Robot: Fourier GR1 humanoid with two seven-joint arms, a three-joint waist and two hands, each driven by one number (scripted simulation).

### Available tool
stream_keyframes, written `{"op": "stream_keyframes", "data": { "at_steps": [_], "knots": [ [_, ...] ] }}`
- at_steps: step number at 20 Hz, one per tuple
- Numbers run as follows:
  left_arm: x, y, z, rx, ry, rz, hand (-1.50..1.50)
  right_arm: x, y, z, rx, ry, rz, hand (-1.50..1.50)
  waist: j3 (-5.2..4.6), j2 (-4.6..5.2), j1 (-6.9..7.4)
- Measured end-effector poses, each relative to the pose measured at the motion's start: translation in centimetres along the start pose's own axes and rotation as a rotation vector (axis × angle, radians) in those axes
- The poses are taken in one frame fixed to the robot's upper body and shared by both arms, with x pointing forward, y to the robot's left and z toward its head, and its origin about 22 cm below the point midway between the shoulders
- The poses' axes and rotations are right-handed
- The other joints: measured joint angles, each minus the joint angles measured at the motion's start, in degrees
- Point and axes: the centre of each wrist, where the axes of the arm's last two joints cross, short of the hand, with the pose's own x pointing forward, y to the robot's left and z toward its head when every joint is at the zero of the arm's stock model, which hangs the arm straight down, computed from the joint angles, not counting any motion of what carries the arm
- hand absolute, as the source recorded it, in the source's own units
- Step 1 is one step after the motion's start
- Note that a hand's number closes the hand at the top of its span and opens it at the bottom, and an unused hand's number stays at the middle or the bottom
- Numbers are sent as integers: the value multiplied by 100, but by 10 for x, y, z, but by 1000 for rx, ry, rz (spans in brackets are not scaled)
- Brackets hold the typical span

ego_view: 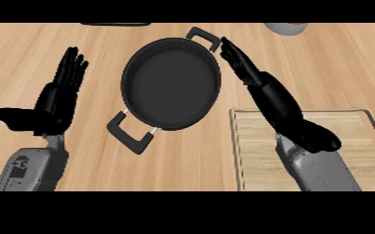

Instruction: Pick the sweet potato from the tray and place it in the pot

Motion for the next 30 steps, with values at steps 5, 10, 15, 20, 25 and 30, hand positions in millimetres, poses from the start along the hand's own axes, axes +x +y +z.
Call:
{"op": "stream_keyframes", "data": {
  "at_steps": [5, 10, 15, 20, 25, 30],
  "knots": [
    [-17, 41, 20, 101, 162, -180, 0, -22, -34, 34, -237, 202, 48, 150, 37, -14, -191],
    [-40, 78, 50, 210, 394, -299, 0, -35, -101, 88, -621, 411, 397, -150, 21, -23, -539],
    [-42, 86, 56, 240, 530, -342, 0, -42, -86, 132, -876, 440, 619, -150, 33, -63, -500],
    [-31, 78, 44, 237, 580, -367, 0, -14, -58, 158, -900, 528, 748, -150, 25, -74, -389],
    [-23, 70, 43, 220, 586, -374, 0, 18, -60, 169, -819, 774, 869, -150, 13, -69, -279],
    [-19, 67, 41, 207, 588, -376, 0, 56, -56, 160, -681, 1015, 916, -150, 9, -44, -184]
  ]
}}
